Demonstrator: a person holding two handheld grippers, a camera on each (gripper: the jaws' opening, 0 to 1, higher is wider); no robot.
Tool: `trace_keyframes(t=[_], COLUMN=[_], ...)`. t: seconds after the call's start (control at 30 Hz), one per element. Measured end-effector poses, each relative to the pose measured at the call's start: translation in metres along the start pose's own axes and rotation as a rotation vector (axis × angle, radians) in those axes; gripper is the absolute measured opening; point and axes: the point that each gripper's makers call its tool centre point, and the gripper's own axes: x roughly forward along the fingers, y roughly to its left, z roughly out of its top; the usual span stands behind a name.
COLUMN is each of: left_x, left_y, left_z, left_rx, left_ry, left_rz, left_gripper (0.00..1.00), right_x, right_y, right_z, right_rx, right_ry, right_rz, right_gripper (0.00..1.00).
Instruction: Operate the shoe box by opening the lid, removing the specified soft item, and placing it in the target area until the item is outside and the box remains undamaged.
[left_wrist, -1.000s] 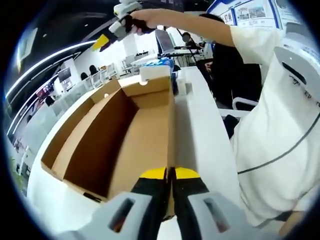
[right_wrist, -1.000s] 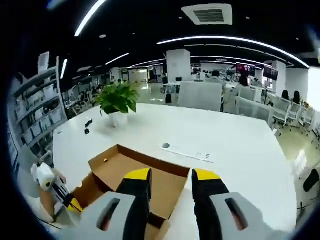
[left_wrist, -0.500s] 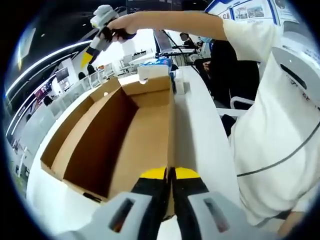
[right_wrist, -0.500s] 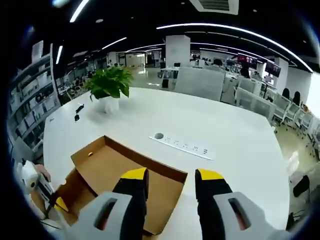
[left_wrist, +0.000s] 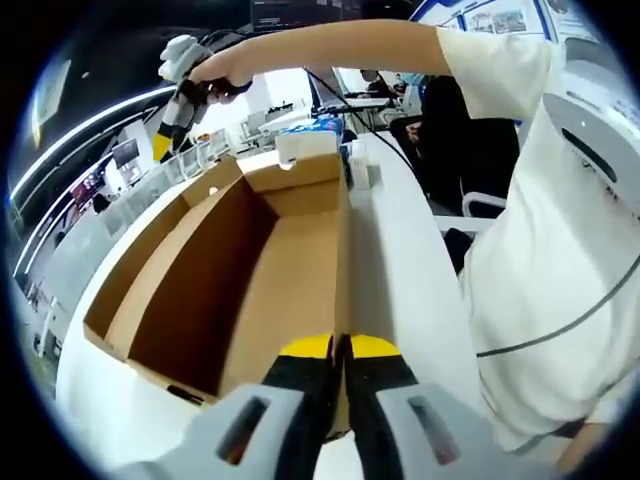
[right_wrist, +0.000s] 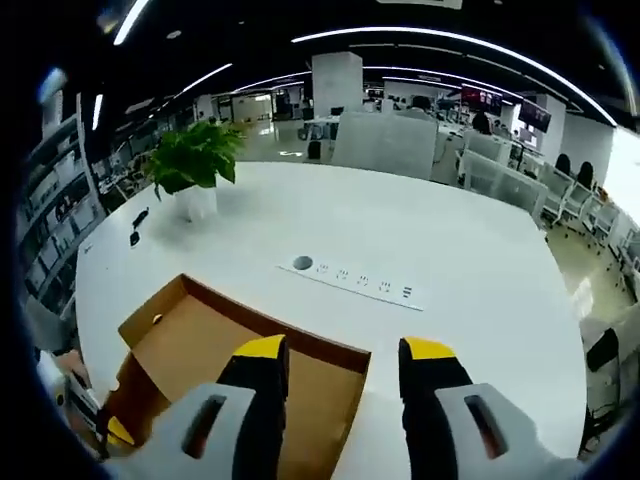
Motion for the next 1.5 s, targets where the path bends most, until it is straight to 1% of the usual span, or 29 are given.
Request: trace_keyframes(t=[0.07, 0.1, 0.13, 0.23, 0.27, 0.33, 0.4, 0.43, 0.57, 0.63, 0.73, 0.77, 0.83, 0.87, 0.93, 1.0, 1.03, 1.1, 1.13, 1.17, 1.23, 1.27, 1.33, 1.37, 1.4, 1.43, 1.5], left_x=[0.000, 0.000, 0.000, 0.000, -0.001, -0.001, -0.001, -0.001, -0.001, -0.001, -0.001, -0.001, -0.001, -0.001, -0.001, -0.001, -0.001, -0.001, -0.001, -0.001, -0.001, -0.001, -0.001, -0.001, -0.001, -0.001, -0.001], left_y=[0.000, 0.000, 0.000, 0.000, 0.000, 0.000, 0.000, 0.000, 0.001, 0.001, 0.000, 0.000, 0.000, 0.000, 0.000, 0.000, 0.000, -0.001, -0.001, -0.001, -0.001, -0.001, -0.001, -0.001, -0.001, -0.001, -0.001], left_z=[0.000, 0.000, 0.000, 0.000, 0.000, -0.001, -0.001, -0.001, -0.001, -0.001, -0.001, -0.001, -0.001, -0.001, -0.001, -0.001, -0.001, -0.001, -0.001, -0.001, -0.001, -0.001, -0.001, -0.001, -0.001, -0.001, -0.001], left_rx=[0.000, 0.000, 0.002, 0.003, 0.002, 0.004, 0.001, 0.002, 0.000, 0.002, 0.004, 0.004, 0.006, 0.007, 0.006, 0.004, 0.005, 0.008, 0.012, 0.013, 0.013, 0.010, 0.011, 0.011, 0.011, 0.012, 0.014], left_ry=[0.000, 0.000, 0.000, -0.001, 0.000, 0.000, -0.001, -0.001, -0.003, -0.004, -0.003, -0.003, -0.002, -0.002, -0.002, -0.002, -0.002, -0.002, -0.003, -0.003, -0.003, -0.004, -0.002, -0.003, -0.004, -0.004, -0.005], left_rz=[-0.001, 0.000, 0.001, 0.002, 0.003, 0.004, 0.004, 0.004, 0.001, -0.001, 0.000, 0.001, 0.003, 0.004, 0.004, 0.004, 0.004, 0.004, 0.003, 0.003, 0.003, 0.002, 0.003, 0.001, 0.002, 0.000, 0.000], left_gripper=[0.03, 0.03, 0.04, 0.04, 0.04, 0.04, 0.04, 0.04, 0.04, 0.04, 0.04, 0.04, 0.04, 0.04, 0.04, 0.03, 0.03, 0.03, 0.03, 0.03, 0.03, 0.03, 0.03, 0.03, 0.03, 0.03, 0.04], right_x=[0.005, 0.008, 0.009, 0.017, 0.023, 0.029, 0.032, 0.033, 0.040, 0.042, 0.043, 0.044, 0.047, 0.048, 0.052, 0.056, 0.056, 0.058, 0.060, 0.060, 0.062, 0.063, 0.065, 0.066, 0.068, 0.068, 0.067], right_y=[-0.006, -0.007, -0.003, -0.005, -0.011, -0.013, -0.028, -0.031, -0.027, -0.023, -0.018, -0.019, -0.019, -0.019, -0.014, -0.013, -0.016, -0.016, -0.015, -0.016, -0.017, -0.018, -0.016, -0.014, -0.014, -0.012, -0.012], right_z=[-0.003, -0.005, -0.015, -0.023, -0.029, -0.036, -0.046, -0.049, -0.058, -0.057, -0.062, -0.063, -0.066, -0.067, -0.071, -0.072, -0.076, -0.078, -0.078, -0.079, -0.084, -0.087, -0.091, -0.094, -0.093, -0.093, -0.094], right_rx=[-0.017, -0.017, -0.026, -0.050, -0.057, -0.078, -0.105, -0.118, -0.059, -0.038, -0.045, -0.049, -0.055, -0.051, -0.012, -0.016, -0.031, -0.037, -0.010, 0.003, 0.002, -0.016, -0.031, -0.014, -0.013, -0.015, -0.035], right_ry=[0.023, 0.032, 0.066, 0.095, 0.128, 0.167, 0.208, 0.222, 0.233, 0.230, 0.240, 0.249, 0.263, 0.266, 0.280, 0.288, 0.304, 0.302, 0.306, 0.306, 0.322, 0.338, 0.344, 0.352, 0.351, 0.349, 0.350], right_rz=[-0.036, -0.041, -0.035, -0.058, -0.081, -0.071, -0.140, -0.147, -0.107, -0.084, -0.088, -0.098, -0.096, -0.094, -0.066, -0.064, -0.086, -0.089, -0.077, -0.077, -0.075, -0.074, -0.062, -0.045, -0.040, -0.036, -0.053], right_gripper=[0.33, 0.33, 0.33, 0.35, 0.34, 0.34, 0.31, 0.29, 0.30, 0.30, 0.29, 0.28, 0.25, 0.25, 0.25, 0.25, 0.26, 0.25, 0.24, 0.22, 0.19, 0.17, 0.11, 0.08, 0.06, 0.05, 0.05])
